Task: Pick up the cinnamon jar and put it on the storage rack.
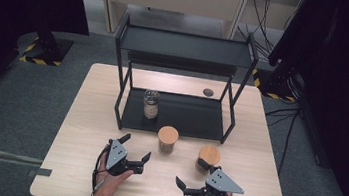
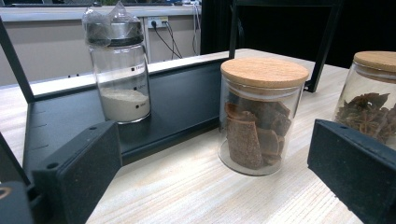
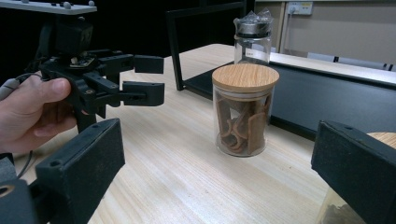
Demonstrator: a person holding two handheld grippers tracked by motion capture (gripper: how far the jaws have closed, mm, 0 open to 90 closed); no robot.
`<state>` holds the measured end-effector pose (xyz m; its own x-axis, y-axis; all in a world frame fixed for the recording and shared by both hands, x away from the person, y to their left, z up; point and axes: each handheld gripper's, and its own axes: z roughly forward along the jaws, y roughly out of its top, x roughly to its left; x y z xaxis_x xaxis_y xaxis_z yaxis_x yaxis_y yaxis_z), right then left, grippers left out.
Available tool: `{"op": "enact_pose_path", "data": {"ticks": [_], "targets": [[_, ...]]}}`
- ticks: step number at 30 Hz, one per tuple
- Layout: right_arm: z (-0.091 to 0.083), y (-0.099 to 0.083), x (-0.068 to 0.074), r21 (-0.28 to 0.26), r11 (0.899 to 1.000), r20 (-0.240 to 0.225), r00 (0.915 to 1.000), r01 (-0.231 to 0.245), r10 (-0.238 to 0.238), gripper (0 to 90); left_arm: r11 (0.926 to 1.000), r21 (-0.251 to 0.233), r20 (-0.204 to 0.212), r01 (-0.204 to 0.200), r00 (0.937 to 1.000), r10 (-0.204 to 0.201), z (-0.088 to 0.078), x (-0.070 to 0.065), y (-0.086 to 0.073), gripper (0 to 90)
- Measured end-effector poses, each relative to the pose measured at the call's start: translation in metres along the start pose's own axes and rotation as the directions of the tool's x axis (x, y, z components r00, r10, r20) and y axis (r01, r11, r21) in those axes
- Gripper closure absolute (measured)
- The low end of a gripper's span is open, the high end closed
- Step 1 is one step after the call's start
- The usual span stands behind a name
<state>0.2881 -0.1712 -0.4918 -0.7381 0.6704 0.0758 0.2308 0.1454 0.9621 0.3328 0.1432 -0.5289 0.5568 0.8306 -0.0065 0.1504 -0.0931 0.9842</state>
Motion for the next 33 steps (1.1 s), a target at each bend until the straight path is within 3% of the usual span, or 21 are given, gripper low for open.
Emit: {"op": "enact_pose_path", "data": {"ticks": [33], "targets": [[0.036, 0.007, 0.008, 0.029, 1.0, 0.033, 0.9995, 0.001, -0.002, 3.5, 1.0, -0.002, 0.004, -0.003, 1.0, 0.003, 0.0, 0.0, 0.0, 2.4]]}}
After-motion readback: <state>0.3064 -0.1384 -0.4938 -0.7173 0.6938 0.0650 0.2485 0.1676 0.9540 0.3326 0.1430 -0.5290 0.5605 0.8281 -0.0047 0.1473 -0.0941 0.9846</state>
